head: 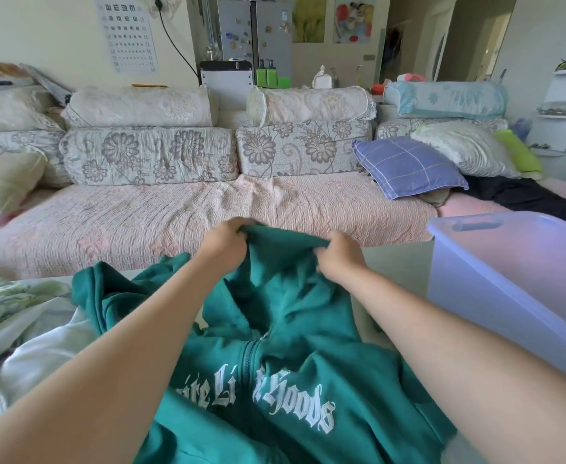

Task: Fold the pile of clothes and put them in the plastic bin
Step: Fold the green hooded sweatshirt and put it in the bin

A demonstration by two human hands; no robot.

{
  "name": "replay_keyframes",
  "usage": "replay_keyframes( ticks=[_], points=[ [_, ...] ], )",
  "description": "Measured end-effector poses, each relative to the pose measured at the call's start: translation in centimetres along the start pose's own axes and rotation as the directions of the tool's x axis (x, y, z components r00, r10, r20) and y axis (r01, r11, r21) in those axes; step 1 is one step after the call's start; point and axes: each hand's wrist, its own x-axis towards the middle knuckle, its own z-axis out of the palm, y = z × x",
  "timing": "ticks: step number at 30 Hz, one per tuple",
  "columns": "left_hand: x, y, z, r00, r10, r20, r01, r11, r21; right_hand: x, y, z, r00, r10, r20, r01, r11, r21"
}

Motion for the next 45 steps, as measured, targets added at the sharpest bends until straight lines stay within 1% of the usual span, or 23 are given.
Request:
replay_keyframes(
  ticks=[1,2,4,5,7,10,13,15,17,18,20,22,24,25,28,30,32,33,35,36,39,41,45],
  points=[
    [-0.1,0.0,0.2,0.999,0.038,-0.003,-0.039,0.999,-0.027,0.8,-0.4,-0.1,0.992,-0.095,-0.083,0.096,0.995,0.001],
    [-0.2,0.0,0.5,0.998,0.062,0.019,-0.061,0.997,-0.047,1.3,-1.0,-0.3,0.979,-0.189,-0.071,0.190,0.982,0.003],
    [-0.5,-0.8,1.3,0.994,0.085,0.075,-0.090,0.994,0.057,1.7,-1.4,0.2,0.949,-0.299,0.097,0.302,0.953,-0.011],
    [-0.6,-1.9,1.7,0.989,0.080,0.125,-0.100,0.983,0.156,1.6,-1.5,0.7,0.934,-0.308,0.180,0.319,0.947,-0.039],
    [-1.1,-4.2,2.3,0.967,-0.011,0.253,-0.079,0.936,0.343,0.7,-1.0,1.9,0.912,-0.298,0.283,0.345,0.929,-0.134],
    [-2.3,-7.5,2.8,0.930,-0.170,0.327,-0.042,0.833,0.552,-1.3,1.0,3.7,0.913,-0.186,0.362,0.311,0.894,-0.324],
    [-3.8,-9.1,3.1,0.856,-0.281,0.433,-0.046,0.793,0.607,-3.8,3.2,4.3,0.910,0.013,0.415,0.240,0.799,-0.552],
    [-4.3,-9.2,3.2,0.816,-0.318,0.482,-0.086,0.759,0.646,-4.9,4.1,4.2,0.889,0.164,0.429,0.206,0.692,-0.692],
    [-4.3,-9.0,3.4,0.810,-0.305,0.501,-0.136,0.733,0.667,-5.5,4.4,4.3,0.863,0.243,0.444,0.193,0.652,-0.733],
    [-4.1,-8.9,3.7,0.814,-0.284,0.506,-0.160,0.729,0.666,-5.5,4.4,4.4,0.863,0.224,0.453,0.201,0.670,-0.715],
    [-3.7,-8.8,4.2,0.852,-0.224,0.473,-0.185,0.715,0.674,-5.0,4.8,4.7,0.882,0.100,0.461,0.252,0.726,-0.640],
    [-3.4,-9.2,4.7,0.937,-0.128,0.326,-0.136,0.725,0.675,-4.0,5.3,4.8,0.899,-0.038,0.436,0.325,0.725,-0.607],
    [-3.1,-9.6,5.0,0.987,-0.026,0.158,-0.084,0.758,0.647,-2.8,5.2,4.4,0.930,-0.163,0.329,0.352,0.653,-0.670],
    [-2.9,-9.7,5.2,0.991,0.004,0.134,-0.088,0.778,0.622,-2.3,4.9,4.1,0.940,-0.196,0.279,0.340,0.606,-0.719],
    [-2.6,-10.1,5.1,0.974,0.049,0.221,-0.162,0.832,0.531,-1.2,3.2,3.3,0.953,-0.179,0.245,0.301,0.459,-0.836],
    [-2.5,-10.4,4.0,0.980,0.033,0.199,-0.142,0.813,0.565,-1.0,1.8,3.8,0.954,-0.181,0.238,0.292,0.394,-0.871],
    [-2.6,-10.8,2.1,0.994,0.023,0.105,-0.087,0.747,0.660,-1.8,-0.1,5.3,0.926,-0.281,0.252,0.355,0.424,-0.833],
    [-2.7,-11.1,0.9,0.998,0.016,0.066,-0.058,0.701,0.711,-2.4,-1.2,6.4,0.892,-0.361,0.273,0.430,0.486,-0.761],
    [-3.1,-12.0,-1.7,0.998,-0.050,0.040,-0.002,0.608,0.794,-4.1,-3.7,8.9,0.805,-0.485,0.343,0.593,0.632,-0.498],
    [-3.4,-12.8,-2.9,0.994,-0.101,0.040,0.023,0.558,0.829,-5.1,-5.0,10.2,0.768,-0.506,0.392,0.634,0.685,-0.359],
    [-4.8,-15.5,-6.3,0.977,-0.201,0.069,0.039,0.491,0.870,-8.0,-9.1,14.4,0.677,-0.517,0.524,0.647,0.757,-0.090],
    [-5.8,-17.5,-8.0,0.978,-0.190,0.084,0.016,0.475,0.880,-9.8,-11.5,16.7,0.651,-0.494,0.577,0.632,0.774,-0.050],
    [-7.4,-19.1,-10.4,0.999,0.002,0.052,-0.047,0.440,0.897,-11.9,-14.0,19.3,0.671,-0.356,0.650,0.611,0.762,-0.214]
  ],
)
